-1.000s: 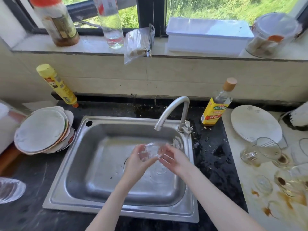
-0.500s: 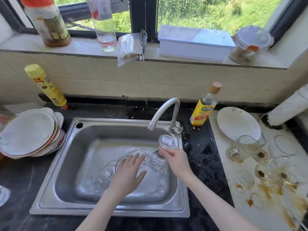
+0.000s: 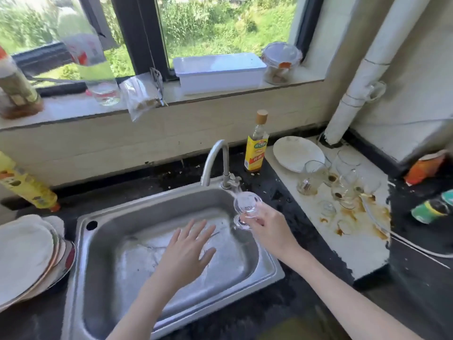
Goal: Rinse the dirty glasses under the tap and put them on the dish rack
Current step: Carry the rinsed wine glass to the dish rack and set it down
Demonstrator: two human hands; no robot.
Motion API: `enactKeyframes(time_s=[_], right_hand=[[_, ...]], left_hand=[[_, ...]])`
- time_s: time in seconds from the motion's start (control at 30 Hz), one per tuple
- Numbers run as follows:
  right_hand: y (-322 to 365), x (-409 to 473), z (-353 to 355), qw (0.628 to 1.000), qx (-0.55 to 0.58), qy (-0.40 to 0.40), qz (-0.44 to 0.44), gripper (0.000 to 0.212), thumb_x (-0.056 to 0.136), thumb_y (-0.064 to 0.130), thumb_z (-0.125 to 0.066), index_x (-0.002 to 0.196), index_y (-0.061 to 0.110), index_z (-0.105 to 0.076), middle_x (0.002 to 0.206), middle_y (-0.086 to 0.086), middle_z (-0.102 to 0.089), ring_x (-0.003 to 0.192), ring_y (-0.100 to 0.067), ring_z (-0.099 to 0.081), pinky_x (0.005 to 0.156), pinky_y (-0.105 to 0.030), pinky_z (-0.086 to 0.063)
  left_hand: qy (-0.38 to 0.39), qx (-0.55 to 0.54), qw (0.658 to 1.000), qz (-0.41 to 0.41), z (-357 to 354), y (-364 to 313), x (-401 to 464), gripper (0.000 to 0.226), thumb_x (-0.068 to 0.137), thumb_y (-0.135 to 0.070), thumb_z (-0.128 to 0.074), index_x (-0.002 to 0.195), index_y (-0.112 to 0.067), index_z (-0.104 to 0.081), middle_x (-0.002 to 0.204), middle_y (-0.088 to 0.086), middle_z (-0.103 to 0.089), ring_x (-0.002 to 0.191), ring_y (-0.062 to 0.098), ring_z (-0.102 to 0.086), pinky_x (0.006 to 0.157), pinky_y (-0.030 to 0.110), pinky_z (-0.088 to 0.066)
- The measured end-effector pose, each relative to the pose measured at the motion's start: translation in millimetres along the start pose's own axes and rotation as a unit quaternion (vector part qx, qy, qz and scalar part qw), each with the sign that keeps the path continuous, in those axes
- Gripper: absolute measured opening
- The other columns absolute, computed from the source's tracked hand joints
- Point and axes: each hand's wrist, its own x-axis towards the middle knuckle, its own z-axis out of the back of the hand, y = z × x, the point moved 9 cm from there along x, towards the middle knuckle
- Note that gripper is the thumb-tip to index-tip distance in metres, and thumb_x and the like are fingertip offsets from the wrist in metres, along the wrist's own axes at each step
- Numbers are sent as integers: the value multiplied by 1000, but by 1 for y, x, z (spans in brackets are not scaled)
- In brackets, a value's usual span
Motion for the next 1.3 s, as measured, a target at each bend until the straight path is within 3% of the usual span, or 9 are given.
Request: enactKeyframes(time_s=[0.17, 0.23, 0.4, 0.63, 0.73, 0.87, 0.97, 1.07, 1.3], right_hand=[[-5, -68, 34, 993, 1, -94, -66, 27, 90, 25, -61, 92, 0, -69, 90, -11, -64, 85, -23, -61, 79, -41, -49], [-8, -100, 49, 988, 11, -122, -94, 28, 91, 28, -59, 99, 4, -70, 96, -7, -65, 88, -13, -62, 81, -30, -50], [-20, -199, 98, 967, 15, -216, -136, 19, 93, 19, -57, 103, 10, -70, 89, 18, -60, 84, 16, -57, 72, -3, -42], [-53, -406, 172, 910, -51, -333, -244, 24, 90, 25, -60, 92, 6, -75, 100, -6, -68, 90, -21, -63, 84, -38, -48], [-62, -506, 199, 878, -41, -386, -280, 19, 90, 21, -61, 94, 9, -76, 99, -7, -68, 90, -20, -63, 83, -34, -47], [-66, -632, 233, 847, -29, -444, -292, 17, 91, 14, -60, 100, 12, -74, 99, 0, -68, 93, -3, -62, 83, -19, -47], [-66, -714, 255, 819, -12, -493, -294, 19, 92, 11, -57, 104, 12, -72, 99, 15, -63, 89, 18, -56, 76, -2, -41], [-73, -788, 273, 779, 2, -546, -308, 18, 92, 13, -57, 102, 15, -72, 97, 16, -64, 91, 14, -58, 74, 0, -40], [-102, -900, 332, 726, -10, -601, -335, 17, 92, 15, -57, 99, 15, -73, 97, 16, -66, 91, 16, -57, 75, -2, -41]], left_hand=[[-22, 31, 993, -115, 26, -38, -27, 58, 96, -53, -9, 127, -25, -49, 123, -2, -62, 112, 26, -60, 84, 45, -51], [-36, 30, 986, -158, 30, -66, -41, 56, 97, -51, -9, 127, -25, -49, 122, -3, -63, 110, 24, -61, 84, 42, -52], [2, 31, 963, -268, 18, -152, -72, 55, 97, -54, -11, 131, -28, -45, 129, -4, -58, 120, 23, -54, 91, 42, -46], [34, 0, 909, -415, -21, -302, -141, 91, 64, -78, 24, 143, -46, -6, 147, -22, -2, 140, 4, 3, 110, 26, 6], [60, -4, 884, -464, -45, -374, -189, 88, 68, -79, 18, 143, -44, -12, 147, -21, -6, 141, 7, -1, 111, 27, 3], [64, 19, 843, -533, -72, -469, -264, 67, 91, -63, -7, 137, -30, -42, 140, -5, -46, 131, 22, -42, 104, 43, -28], [58, 23, 811, -582, -91, -533, -320, 57, 94, -58, -12, 134, -30, -42, 134, -3, -53, 126, 23, -48, 101, 45, -31], [71, 43, 790, -607, -114, -585, -359, 55, 94, -58, -13, 131, -30, -44, 131, -3, -56, 122, 23, -53, 97, 43, -38], [95, 8, 726, -682, -143, -714, -409, 87, 75, -77, 11, 144, -36, -22, 152, -12, -12, 142, 14, -8, 111, 33, -4]])
